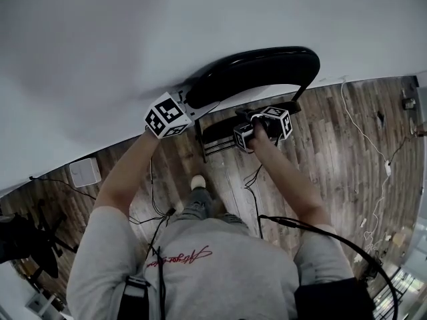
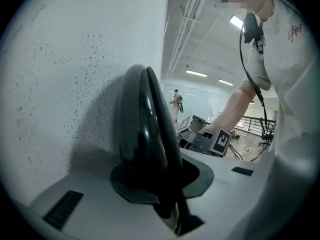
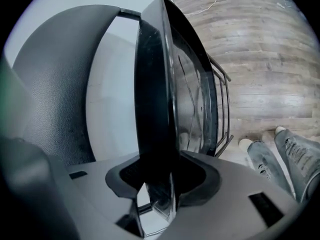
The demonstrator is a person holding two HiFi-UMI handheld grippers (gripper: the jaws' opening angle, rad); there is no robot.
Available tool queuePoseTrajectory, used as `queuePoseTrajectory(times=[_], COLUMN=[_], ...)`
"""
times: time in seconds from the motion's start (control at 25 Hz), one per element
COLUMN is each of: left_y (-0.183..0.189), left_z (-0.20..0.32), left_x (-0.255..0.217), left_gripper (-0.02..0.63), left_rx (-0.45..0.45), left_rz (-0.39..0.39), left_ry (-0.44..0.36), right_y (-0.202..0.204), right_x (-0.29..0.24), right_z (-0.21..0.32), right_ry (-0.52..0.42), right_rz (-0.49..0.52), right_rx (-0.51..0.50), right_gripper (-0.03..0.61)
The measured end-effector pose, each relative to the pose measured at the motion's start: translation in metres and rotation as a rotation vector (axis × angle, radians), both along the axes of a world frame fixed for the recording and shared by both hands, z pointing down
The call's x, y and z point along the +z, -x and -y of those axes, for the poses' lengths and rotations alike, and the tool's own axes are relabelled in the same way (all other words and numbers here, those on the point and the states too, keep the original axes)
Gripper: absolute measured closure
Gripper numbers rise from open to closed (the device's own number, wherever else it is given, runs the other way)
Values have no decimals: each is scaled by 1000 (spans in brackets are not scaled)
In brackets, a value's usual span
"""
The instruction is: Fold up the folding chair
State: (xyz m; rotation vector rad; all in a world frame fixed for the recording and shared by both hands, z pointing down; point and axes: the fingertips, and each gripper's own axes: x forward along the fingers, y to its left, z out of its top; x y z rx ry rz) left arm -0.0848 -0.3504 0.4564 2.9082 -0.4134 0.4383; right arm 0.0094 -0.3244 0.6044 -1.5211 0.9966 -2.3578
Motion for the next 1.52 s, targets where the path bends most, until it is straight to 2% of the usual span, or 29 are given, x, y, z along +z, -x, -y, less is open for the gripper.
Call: queuePoseTrajectory(times=[0.16, 0.92, 1.08, 1.2, 1.28, 1.4, 1.52], left_y=[0, 0, 1, 2, 7, 25, 47], left_z=[8, 8, 9, 11, 13, 12, 7], left_x=[3, -1, -3, -4, -5, -5, -3], left_gripper=[532, 532, 525, 503, 461, 423, 391], left_rx=[21, 24, 27, -10, -49, -129, -257], left_rz=[7, 4, -8, -7, -14, -41, -85], left_ry=[17, -9, -21, -55, -55, -32, -4], right_y=[2, 7, 9, 11, 13, 13, 7], right_x=[4, 6, 6, 2, -2, -10, -21], right_z=[9, 33, 35, 37, 39, 37, 34], right_ry=[-1, 5, -8, -78, -142, -237, -324], right_rz=[-1, -56, -66, -106, -149, -276, -421], right_rx=[19, 62, 21, -58, -94, -130, -163], right_gripper=[426, 413, 408, 390, 376, 353, 330])
